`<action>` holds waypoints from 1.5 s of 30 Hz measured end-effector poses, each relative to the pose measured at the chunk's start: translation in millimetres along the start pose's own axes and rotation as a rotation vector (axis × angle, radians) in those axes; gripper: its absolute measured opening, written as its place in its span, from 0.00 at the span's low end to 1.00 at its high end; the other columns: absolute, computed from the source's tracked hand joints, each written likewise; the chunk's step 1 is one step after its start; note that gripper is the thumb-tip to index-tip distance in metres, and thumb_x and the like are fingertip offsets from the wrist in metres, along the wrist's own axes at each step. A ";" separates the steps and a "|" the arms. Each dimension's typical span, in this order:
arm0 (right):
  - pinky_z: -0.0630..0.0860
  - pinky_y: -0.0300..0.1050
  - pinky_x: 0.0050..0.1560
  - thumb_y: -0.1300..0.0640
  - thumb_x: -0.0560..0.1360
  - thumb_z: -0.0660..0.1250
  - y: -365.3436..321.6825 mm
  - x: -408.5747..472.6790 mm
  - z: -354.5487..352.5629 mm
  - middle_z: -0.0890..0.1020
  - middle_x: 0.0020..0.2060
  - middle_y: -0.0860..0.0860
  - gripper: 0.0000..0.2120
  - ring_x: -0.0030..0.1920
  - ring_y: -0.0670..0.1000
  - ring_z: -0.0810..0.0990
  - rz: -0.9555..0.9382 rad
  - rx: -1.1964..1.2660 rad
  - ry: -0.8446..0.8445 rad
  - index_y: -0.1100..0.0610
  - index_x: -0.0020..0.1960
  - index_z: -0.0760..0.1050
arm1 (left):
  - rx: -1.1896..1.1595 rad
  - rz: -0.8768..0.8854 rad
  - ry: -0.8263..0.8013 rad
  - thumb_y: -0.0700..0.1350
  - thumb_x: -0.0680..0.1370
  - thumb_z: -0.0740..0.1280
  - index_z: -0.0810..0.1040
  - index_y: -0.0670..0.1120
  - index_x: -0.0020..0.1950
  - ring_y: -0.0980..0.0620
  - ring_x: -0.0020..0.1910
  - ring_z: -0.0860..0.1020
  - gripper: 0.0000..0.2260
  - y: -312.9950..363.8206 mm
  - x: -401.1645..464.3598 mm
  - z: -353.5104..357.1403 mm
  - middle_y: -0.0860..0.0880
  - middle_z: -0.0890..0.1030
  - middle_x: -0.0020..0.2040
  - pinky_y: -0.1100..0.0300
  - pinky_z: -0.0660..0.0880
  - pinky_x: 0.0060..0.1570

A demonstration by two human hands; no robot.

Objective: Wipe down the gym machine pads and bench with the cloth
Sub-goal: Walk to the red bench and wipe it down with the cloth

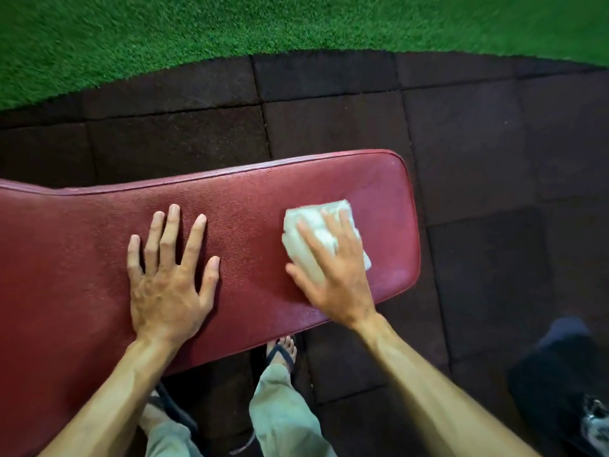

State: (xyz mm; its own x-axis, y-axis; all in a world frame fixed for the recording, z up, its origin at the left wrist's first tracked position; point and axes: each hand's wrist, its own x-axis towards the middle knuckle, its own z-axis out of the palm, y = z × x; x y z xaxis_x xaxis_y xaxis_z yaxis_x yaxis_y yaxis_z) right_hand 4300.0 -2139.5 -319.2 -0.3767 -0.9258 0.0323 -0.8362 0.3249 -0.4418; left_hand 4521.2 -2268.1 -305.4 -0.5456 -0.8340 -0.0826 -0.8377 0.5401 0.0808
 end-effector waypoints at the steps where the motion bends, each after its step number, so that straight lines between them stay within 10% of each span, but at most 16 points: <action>1: 0.63 0.65 0.74 0.42 0.77 0.69 16.2 -20.5 -3.6 0.67 0.75 0.62 0.29 0.77 0.67 0.62 -0.078 -0.025 -0.052 0.52 0.74 0.71 | 0.000 -0.002 0.001 0.58 0.79 0.54 0.58 0.52 0.79 0.46 0.80 0.53 0.28 0.2 0.4 -0.5 0.46 0.54 0.81 0.41 0.51 0.77; 7: 0.72 0.58 0.60 0.50 0.82 0.63 91.2 -2.7 -45.6 0.79 0.57 0.47 0.09 0.57 0.56 0.76 0.164 0.019 0.060 0.51 0.59 0.77 | -0.008 -0.008 -0.002 0.58 0.79 0.54 0.58 0.52 0.79 0.45 0.80 0.53 0.28 1.0 0.5 -0.1 0.46 0.54 0.80 0.41 0.51 0.77; 13: 0.72 0.59 0.62 0.42 0.78 0.64 44.8 77.3 -5.7 0.76 0.64 0.58 0.25 0.63 0.62 0.74 0.444 -0.023 0.355 0.53 0.71 0.73 | 0.008 -0.007 0.003 0.58 0.79 0.54 0.58 0.53 0.79 0.46 0.80 0.53 0.28 0.5 1.3 1.2 0.46 0.54 0.80 0.41 0.51 0.77; 20: 0.62 0.68 0.73 0.42 0.76 0.67 -19.1 6.5 14.9 0.66 0.75 0.59 0.29 0.78 0.65 0.60 -0.007 0.018 0.048 0.49 0.75 0.67 | 0.005 -0.004 0.016 0.58 0.79 0.56 0.59 0.52 0.78 0.46 0.80 0.53 0.28 -1.2 0.1 1.4 0.46 0.54 0.80 0.41 0.51 0.77; 26: 0.48 0.73 0.75 0.35 0.79 0.61 -33.0 -13.3 7.2 0.58 0.80 0.59 0.33 0.81 0.62 0.53 0.076 -0.064 0.067 0.45 0.79 0.58 | -0.001 -0.008 0.014 0.58 0.79 0.56 0.59 0.53 0.78 0.46 0.80 0.53 0.28 -1.4 0.5 3.7 0.46 0.55 0.80 0.42 0.51 0.77; 38: 0.74 0.66 0.61 0.49 0.80 0.66 -9.2 27.6 13.9 0.74 0.67 0.61 0.20 0.68 0.67 0.72 0.048 -0.085 0.079 0.48 0.72 0.71 | -0.031 0.007 -0.003 0.59 0.80 0.54 0.57 0.54 0.78 0.46 0.80 0.53 0.27 -4.1 -1.7 4.1 0.47 0.54 0.80 0.43 0.50 0.78; 45: 0.77 0.54 0.62 0.50 0.79 0.69 -54.7 -28.1 -49.6 0.78 0.64 0.53 0.22 0.60 0.58 0.79 0.331 0.248 -0.099 0.49 0.72 0.72 | -0.313 -0.004 -0.255 0.51 0.80 0.61 0.67 0.49 0.74 0.43 0.76 0.64 0.22 11.8 -34.7 -59.7 0.42 0.66 0.76 0.41 0.63 0.74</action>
State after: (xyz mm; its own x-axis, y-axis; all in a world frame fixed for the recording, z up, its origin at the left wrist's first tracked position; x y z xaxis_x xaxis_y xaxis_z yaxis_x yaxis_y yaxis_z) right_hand 4336.6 -2121.7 -251.5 -0.5587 -0.7972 -0.2288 -0.5506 0.5628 -0.6165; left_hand 4531.6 -2239.6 -242.3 -0.5637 -0.7596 -0.3246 -0.8138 0.4433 0.3758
